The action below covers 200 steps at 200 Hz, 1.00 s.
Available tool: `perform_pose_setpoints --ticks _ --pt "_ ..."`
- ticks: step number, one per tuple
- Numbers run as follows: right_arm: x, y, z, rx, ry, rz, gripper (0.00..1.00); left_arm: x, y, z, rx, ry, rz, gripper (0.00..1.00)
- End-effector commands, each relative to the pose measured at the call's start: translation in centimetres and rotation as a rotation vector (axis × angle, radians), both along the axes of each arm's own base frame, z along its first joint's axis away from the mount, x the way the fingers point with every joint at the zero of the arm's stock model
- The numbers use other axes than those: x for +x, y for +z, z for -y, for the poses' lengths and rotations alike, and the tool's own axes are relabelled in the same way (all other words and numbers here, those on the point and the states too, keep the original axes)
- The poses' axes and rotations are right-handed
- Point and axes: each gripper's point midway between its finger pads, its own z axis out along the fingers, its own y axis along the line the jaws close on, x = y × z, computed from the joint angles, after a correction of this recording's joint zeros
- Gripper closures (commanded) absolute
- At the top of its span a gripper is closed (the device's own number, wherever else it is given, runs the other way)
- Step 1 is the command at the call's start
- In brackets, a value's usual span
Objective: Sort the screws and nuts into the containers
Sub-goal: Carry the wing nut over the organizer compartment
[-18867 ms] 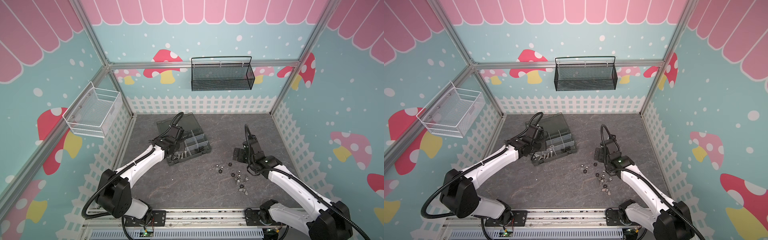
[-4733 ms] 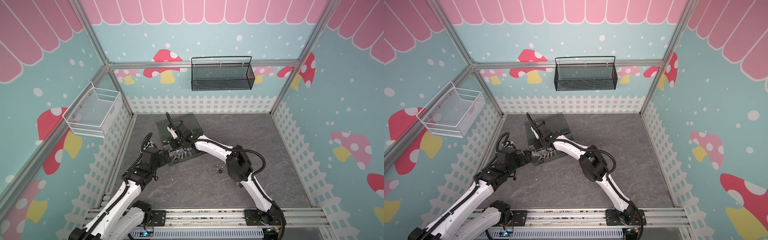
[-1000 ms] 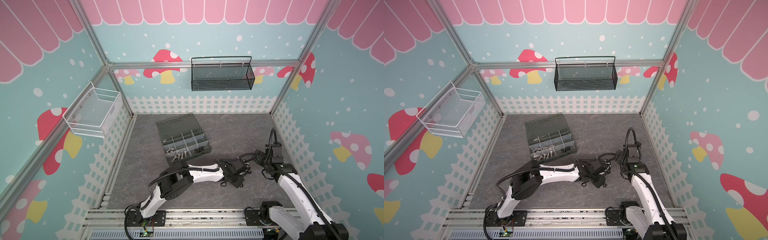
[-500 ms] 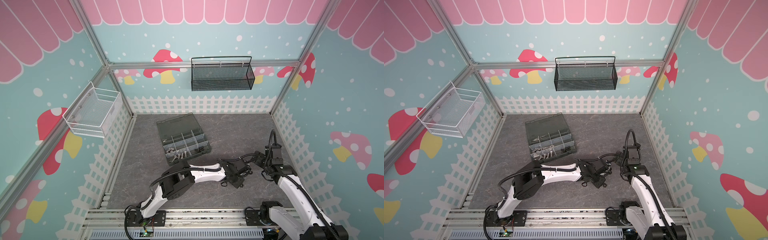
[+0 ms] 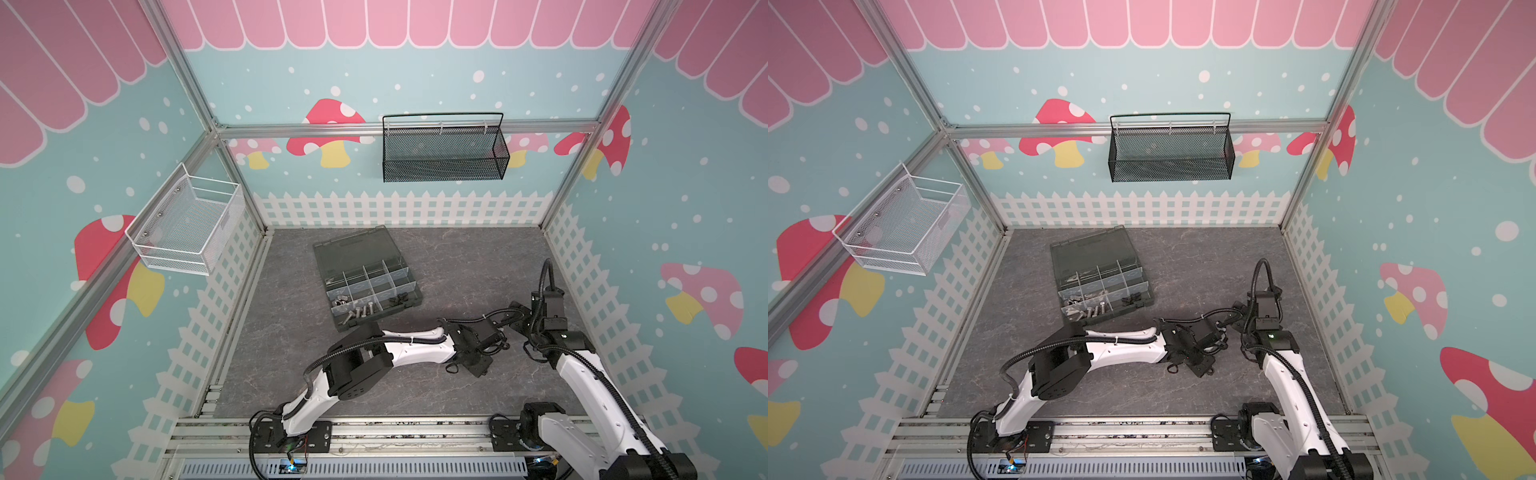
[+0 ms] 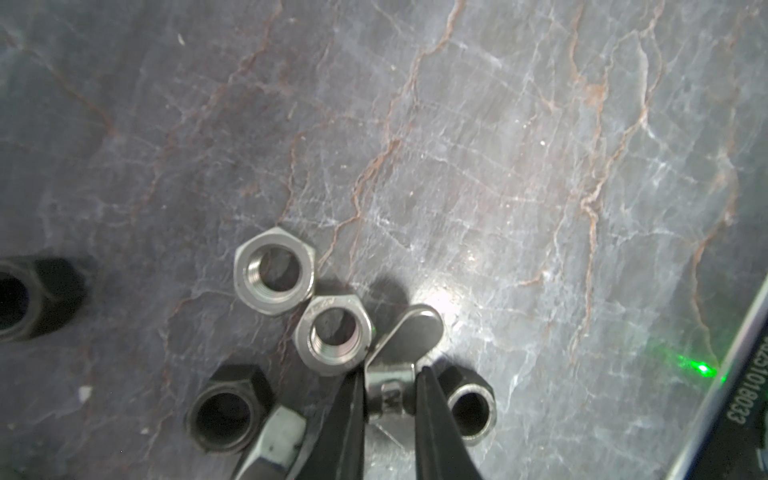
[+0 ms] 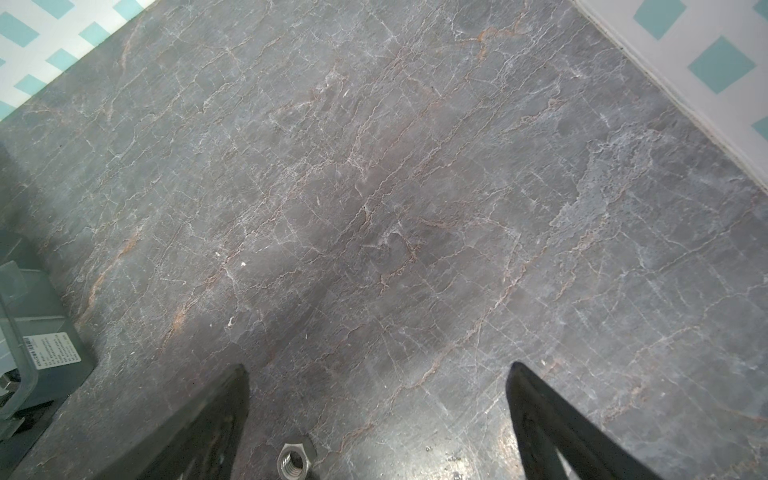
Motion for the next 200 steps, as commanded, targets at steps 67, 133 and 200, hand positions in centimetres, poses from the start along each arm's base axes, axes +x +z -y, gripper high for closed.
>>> perform_pose_setpoints --ticks 67,133,200 --pt "0.2 0.4 -0.1 0.019 -0.004 0.022 0.02 -0.1 0.4 -3.1 0.083 0.033 0.040 1.00" --pt "0.5 0.4 -0.9 0.027 0.052 0.024 0.02 -0.4 4.1 -5.2 0.036 0.061 0.076 1.00" --pt "0.7 1.9 -2.1 0.035 0.146 0.110 0.02 1.8 9.0 -12.1 -0.023 0.257 0.180 1.00"
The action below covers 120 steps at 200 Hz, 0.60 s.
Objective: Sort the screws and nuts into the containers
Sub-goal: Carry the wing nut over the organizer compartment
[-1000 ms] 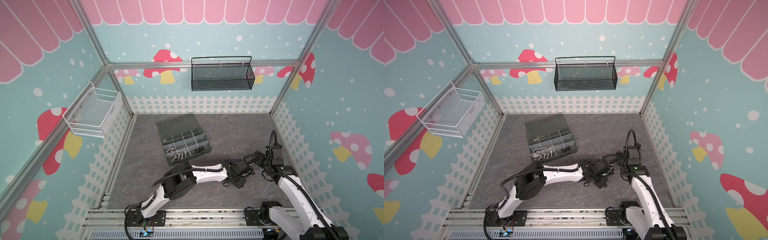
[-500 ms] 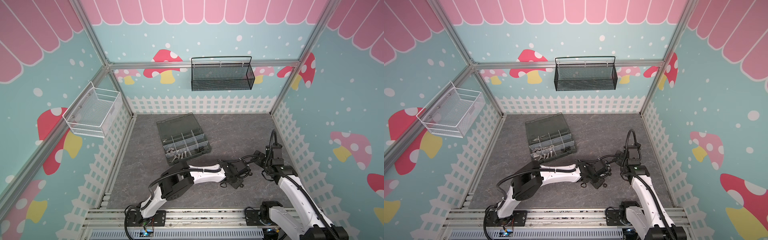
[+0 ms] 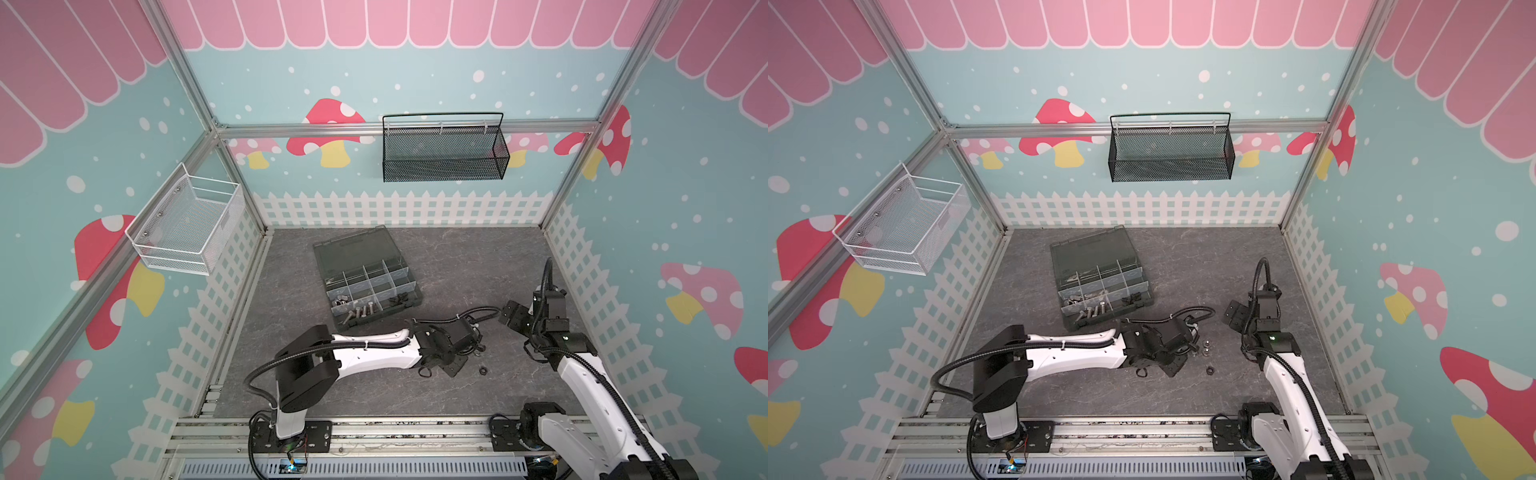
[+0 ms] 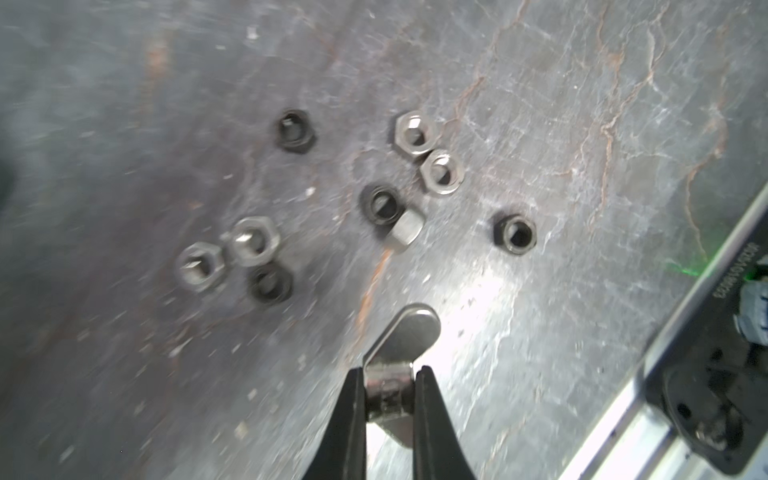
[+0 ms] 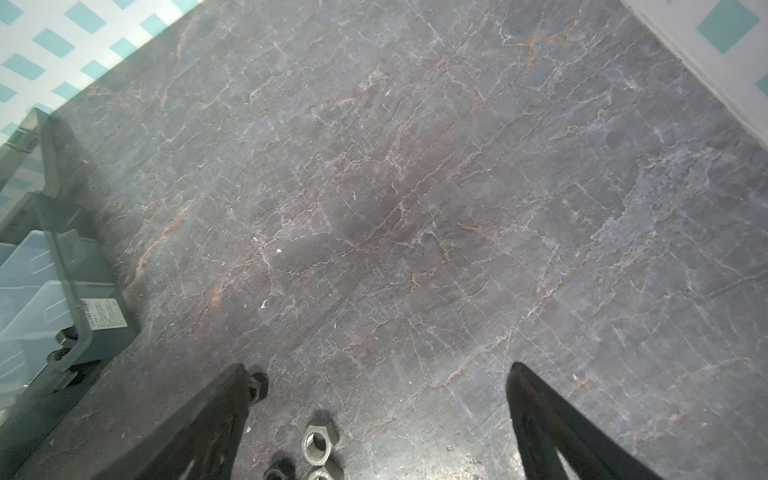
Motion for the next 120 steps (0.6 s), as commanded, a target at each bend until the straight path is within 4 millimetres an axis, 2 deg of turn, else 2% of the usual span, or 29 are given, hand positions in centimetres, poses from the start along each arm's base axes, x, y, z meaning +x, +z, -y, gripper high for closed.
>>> perform_pose_setpoints --ticks 1,35,52,88,120 --pt "0.2 0.7 -0.6 0.006 0.044 0.056 0.02 2.3 2.3 -2.7 -0.043 0.129 0.062 1.00" --pt "0.4 0.4 -1.4 0.037 0.083 0.073 0.02 5.4 4.7 -8.4 -0.085 0.281 0.096 1.00" --pt "0.5 0.1 -1.7 0.045 0.098 0.069 0.02 7.2 5.2 -11.7 -0.078 0.365 0.119 1.00" --pt "0.8 0.1 -2.5 0.065 0.137 0.063 0.02 11.2 5.7 -19.4 -0.020 0.543 0.164 1.00" --pt "0.8 -0.2 -3.0 0.070 0.150 0.056 0.02 14.2 5.4 -24.7 -0.001 0.673 0.152 1.00"
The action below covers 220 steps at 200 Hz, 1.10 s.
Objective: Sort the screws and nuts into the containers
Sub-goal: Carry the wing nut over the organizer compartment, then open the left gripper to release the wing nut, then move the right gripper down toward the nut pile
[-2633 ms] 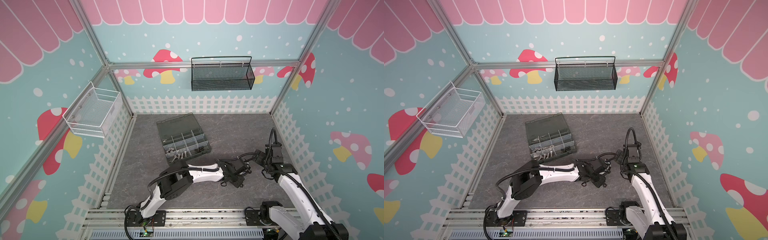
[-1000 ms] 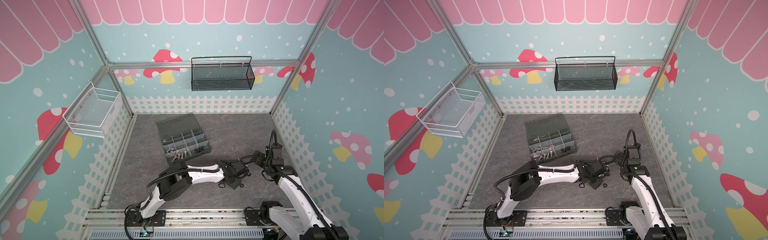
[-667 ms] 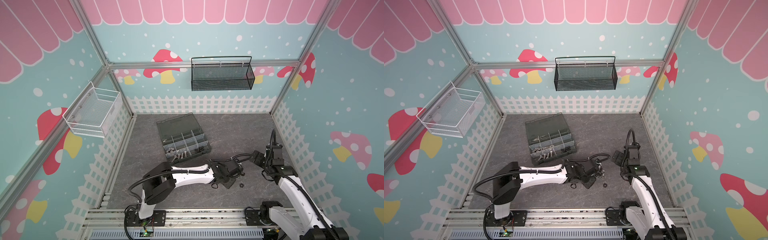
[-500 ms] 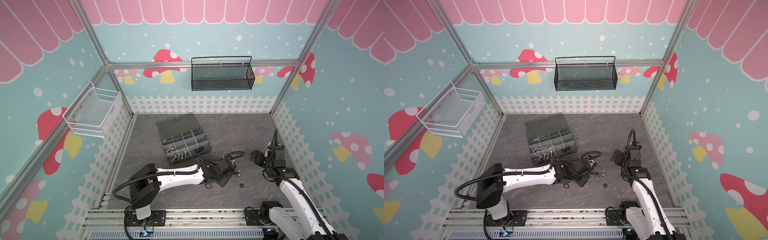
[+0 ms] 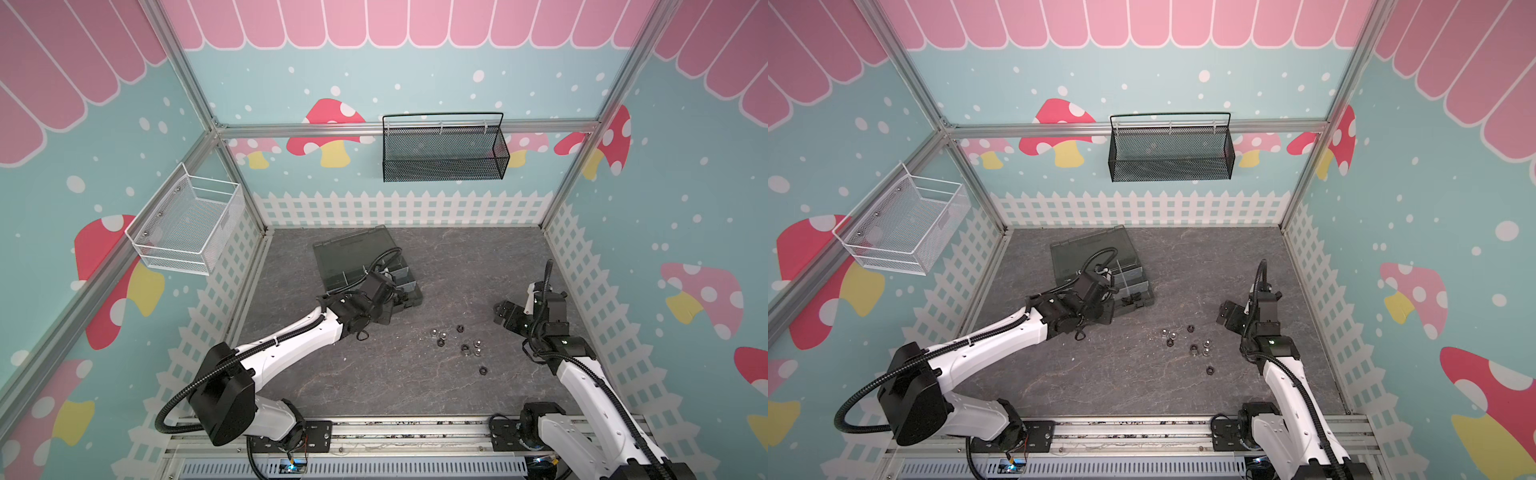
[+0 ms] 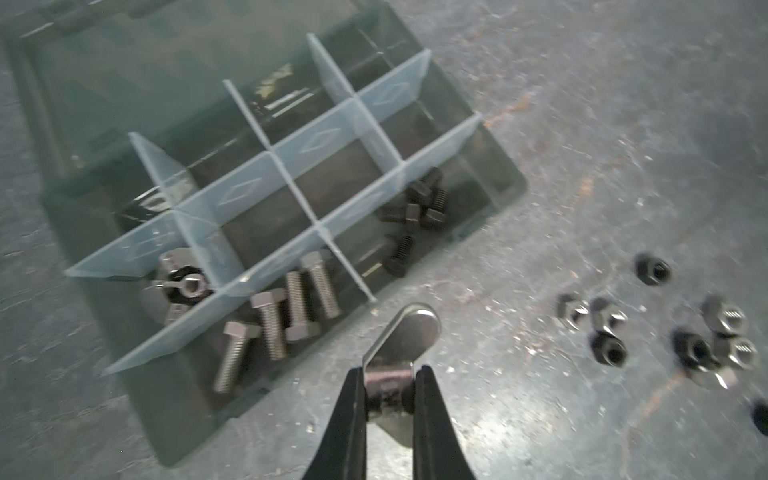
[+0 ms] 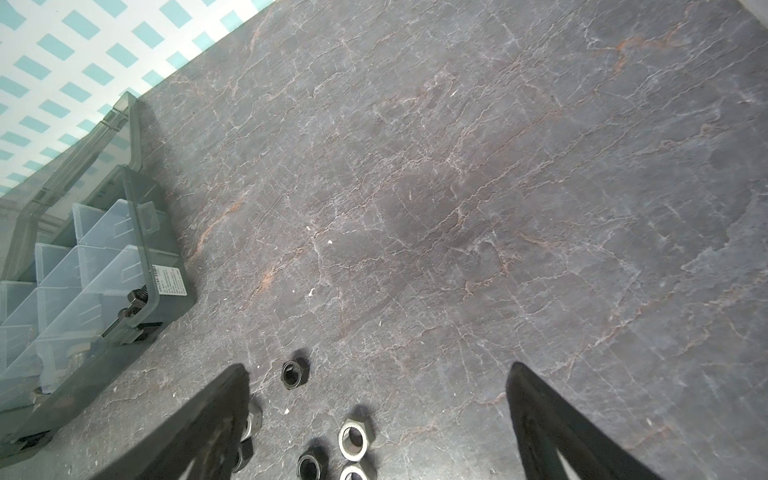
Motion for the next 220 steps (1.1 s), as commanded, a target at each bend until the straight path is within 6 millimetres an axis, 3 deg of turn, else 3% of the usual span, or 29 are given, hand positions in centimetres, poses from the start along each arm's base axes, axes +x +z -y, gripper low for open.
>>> perform_pose_setpoints --ticks 1,57,118,156,191,220 --pt "0.1 -0.1 -0.7 0.006 0.030 0.006 0.02 1.5 -0.3 -3.7 0.032 0.078 -0.007 1.00" --pt "0.2 -0.7 -1.4 0.017 0.051 -0.011 0.02 5.8 -2.5 -8.9 0.038 0.212 -0.063 1.00" --pt "0.3 -1.0 -1.5 0.017 0.055 -0.022 0.02 7.5 -4.7 -12.0 0.095 0.300 -0.098 1.00" --pt "0.2 -1.5 -1.6 0.023 0.056 -0.029 0.02 8.0 -5.2 -12.8 0.095 0.313 -0.107 0.99" --pt "0.1 -2.2 -1.8 0.023 0.072 -0.055 0.02 7.9 -5.5 -12.9 0.084 0.316 -0.118 0.82" --pt "-0.2 -2.9 -3.0 0.018 0.111 -0.087 0.02 7.8 -5.8 -12.8 0.075 0.316 -0.123 0.75"
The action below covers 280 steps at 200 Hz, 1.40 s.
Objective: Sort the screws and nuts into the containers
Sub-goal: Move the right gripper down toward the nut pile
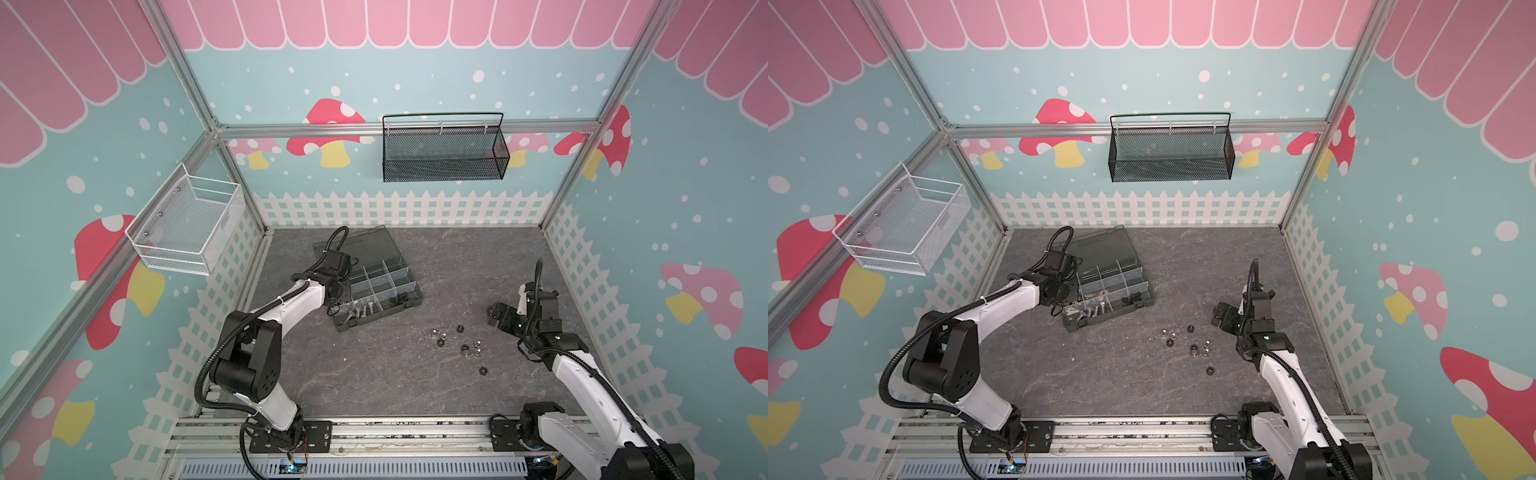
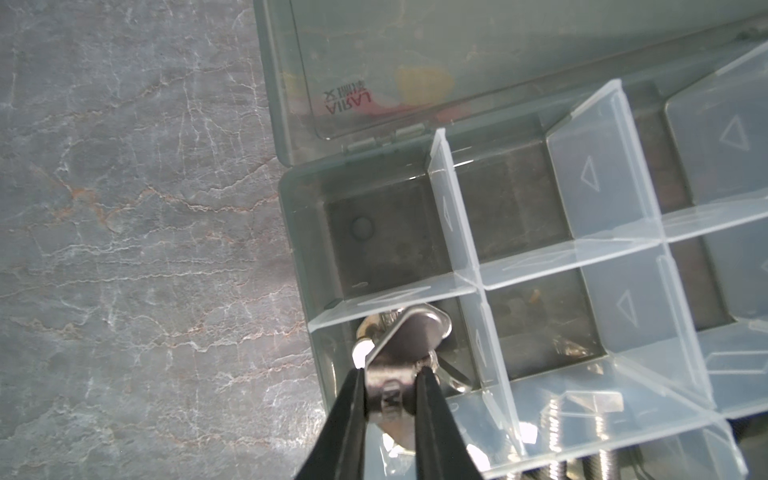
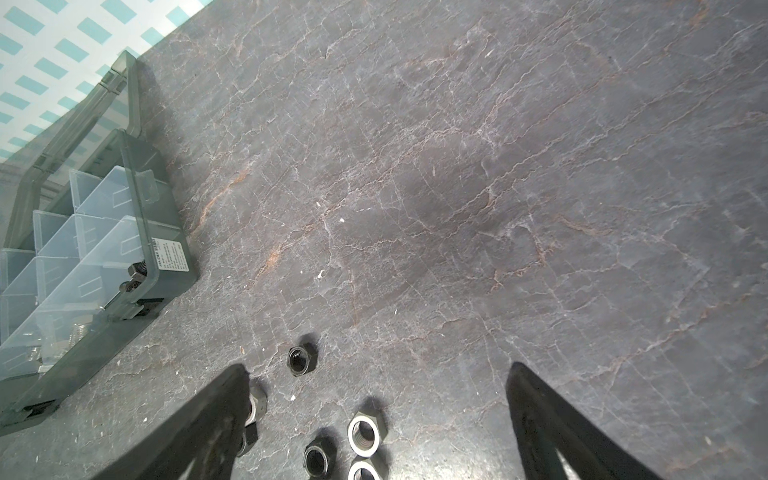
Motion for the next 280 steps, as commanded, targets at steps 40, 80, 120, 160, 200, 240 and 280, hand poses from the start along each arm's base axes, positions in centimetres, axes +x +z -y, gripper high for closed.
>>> perform_pose_setpoints --ticks 40,80,120,160,200,240,280 --pt "-0.6 -1.2 -4.9 -0.017 0.125 -0.043 0.02 0.2 0.7 -0.1 -0.020 0.009 0.032 0.65" --pt "-1.8 -2.4 -7.7 -0.071 0.187 -0.110 0.02 -0.7 2.6 -0.3 -0.051 0.026 0.081 0.54" --pt "-3.4 -3.6 -9.1 -0.117 0.231 -0.175 0.05 -3.0 4.5 -0.7 -0.102 0.056 0.155 0.34" --pt "-3.9 -4.2 -10.6 -0.124 0.279 -0.216 0.23 -6.3 5.4 -1.5 -0.162 0.099 0.225 0.00" --pt "-3.3 -5.0 -13.3 -0.167 0.362 -0.281 0.33 -9.0 5.8 -2.7 -0.208 0.171 0.291 0.00" --pt "-2.1 -6.7 -14.7 -0.212 0.404 -0.372 0.41 -9.8 6.4 -2.8 -0.264 0.186 0.357 0.00" --pt "-1.9 -8.0 -15.3 -0.227 0.431 -0.427 0.50 -9.8 6.1 -2.9 -0.266 0.188 0.362 0.00"
